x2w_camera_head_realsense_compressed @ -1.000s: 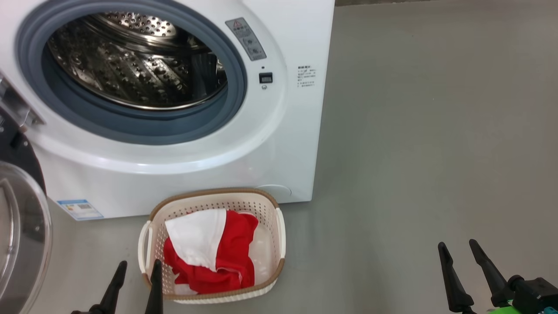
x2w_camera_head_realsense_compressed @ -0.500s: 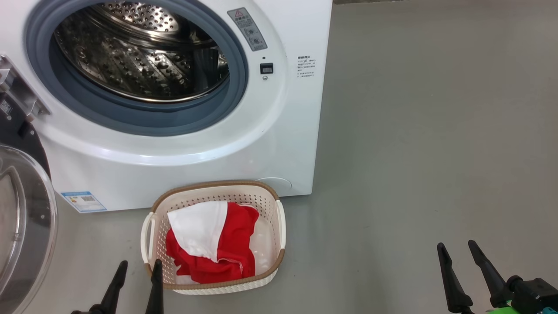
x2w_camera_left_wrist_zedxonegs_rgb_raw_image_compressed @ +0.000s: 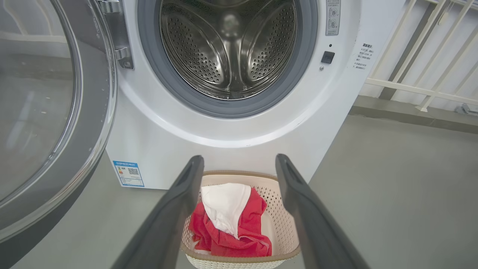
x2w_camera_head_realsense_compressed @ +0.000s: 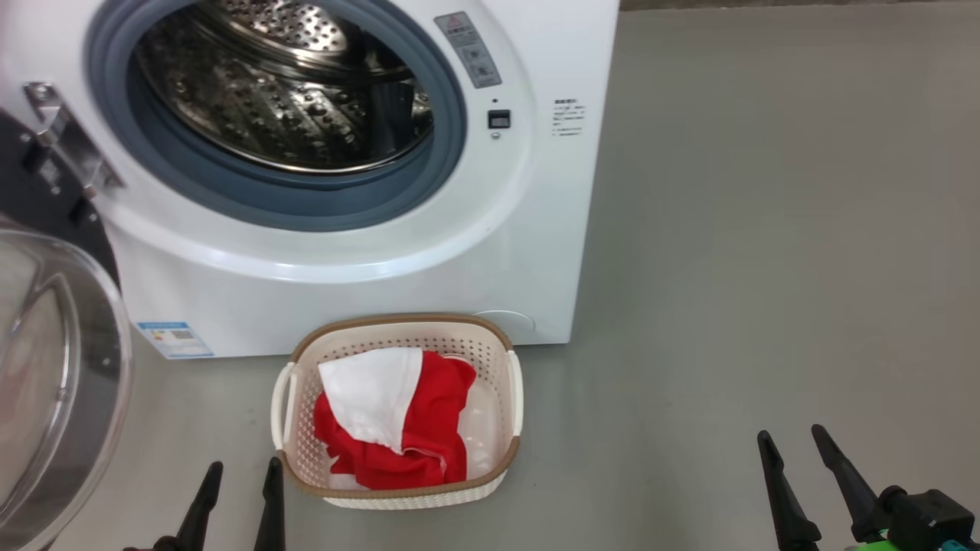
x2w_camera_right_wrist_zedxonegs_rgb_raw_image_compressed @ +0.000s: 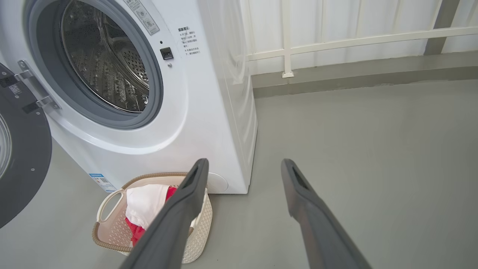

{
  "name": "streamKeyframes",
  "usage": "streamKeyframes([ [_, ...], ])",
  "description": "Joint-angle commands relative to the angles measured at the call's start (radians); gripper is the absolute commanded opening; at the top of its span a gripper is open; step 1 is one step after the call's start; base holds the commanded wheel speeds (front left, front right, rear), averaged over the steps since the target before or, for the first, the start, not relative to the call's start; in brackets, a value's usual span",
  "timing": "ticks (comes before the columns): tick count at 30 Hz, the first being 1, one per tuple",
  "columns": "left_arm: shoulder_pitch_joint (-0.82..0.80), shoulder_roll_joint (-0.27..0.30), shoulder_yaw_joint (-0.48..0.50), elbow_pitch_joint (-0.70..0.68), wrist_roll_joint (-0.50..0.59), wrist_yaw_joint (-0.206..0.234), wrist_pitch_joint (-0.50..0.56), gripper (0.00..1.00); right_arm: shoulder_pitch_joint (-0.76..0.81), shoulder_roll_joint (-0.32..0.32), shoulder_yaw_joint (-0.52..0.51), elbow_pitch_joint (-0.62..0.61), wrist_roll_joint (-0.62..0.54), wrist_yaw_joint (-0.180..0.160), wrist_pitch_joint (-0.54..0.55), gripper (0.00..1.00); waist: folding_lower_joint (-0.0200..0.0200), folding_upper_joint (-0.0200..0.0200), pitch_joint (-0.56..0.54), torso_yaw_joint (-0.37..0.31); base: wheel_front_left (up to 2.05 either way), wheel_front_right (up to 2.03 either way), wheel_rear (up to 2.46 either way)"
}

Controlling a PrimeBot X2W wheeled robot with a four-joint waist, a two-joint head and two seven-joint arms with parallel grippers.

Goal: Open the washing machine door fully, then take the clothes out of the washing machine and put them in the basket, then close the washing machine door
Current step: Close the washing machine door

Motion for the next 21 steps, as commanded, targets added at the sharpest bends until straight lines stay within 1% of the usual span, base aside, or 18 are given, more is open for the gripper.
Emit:
streamKeyframes([
  [1, -0.021, 0.013, 0.029, -0.015, -0.015, 0.005, -0.005, 1.0, -0.028, -0.024, 0.033, -0.02, -0.001, 0.007, -0.006, 1.0, 0.0, 0.0, -0.004, 0.039, 0.0, 0.0, 0.0],
  [6, 0.0, 0.013, 0.02, -0.007, -0.034, 0.028, -0.005, 1.0, -0.037, -0.033, 0.069, -0.01, 0.001, 0.007, -0.006, 1.0, 0.0, 0.0, -0.016, 0.111, 0.0, 0.0, 0.0],
  [7, 0.0, 0.013, 0.02, -0.007, -0.034, 0.028, -0.005, 1.0, -0.037, -0.033, 0.069, -0.01, 0.001, 0.007, -0.006, 1.0, 0.0, 0.0, -0.016, 0.111, 0.0, 0.0, 0.0],
  [21, 0.073, 0.013, -0.001, -0.008, -0.062, 0.071, -0.005, 1.0, -0.035, -0.04, 0.16, 0.015, 0.017, 0.007, -0.006, 1.0, 0.0, 0.0, -0.077, 0.34, 0.0, 0.0, 0.0],
])
